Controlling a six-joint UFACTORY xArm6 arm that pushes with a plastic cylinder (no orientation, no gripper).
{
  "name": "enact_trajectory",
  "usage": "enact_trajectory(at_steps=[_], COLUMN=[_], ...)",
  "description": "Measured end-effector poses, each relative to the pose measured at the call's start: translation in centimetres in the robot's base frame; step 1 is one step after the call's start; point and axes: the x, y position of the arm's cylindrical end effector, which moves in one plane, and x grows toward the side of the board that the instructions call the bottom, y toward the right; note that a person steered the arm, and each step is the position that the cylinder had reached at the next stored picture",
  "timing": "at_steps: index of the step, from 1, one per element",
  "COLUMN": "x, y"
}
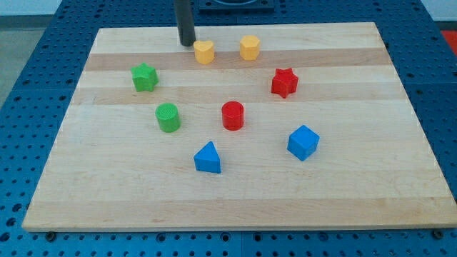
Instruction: Slightly push the green star towards the green circle
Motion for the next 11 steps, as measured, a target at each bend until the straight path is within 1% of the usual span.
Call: enact_trajectory(at_steps=[1,2,4,6,8,10,11], x=[1.0,3.0,4.7,7.9,7.8,6.7,8.4], y=[-2.1,-2.4,-3.8,-4.0,-4.6,-9.2,-9.2])
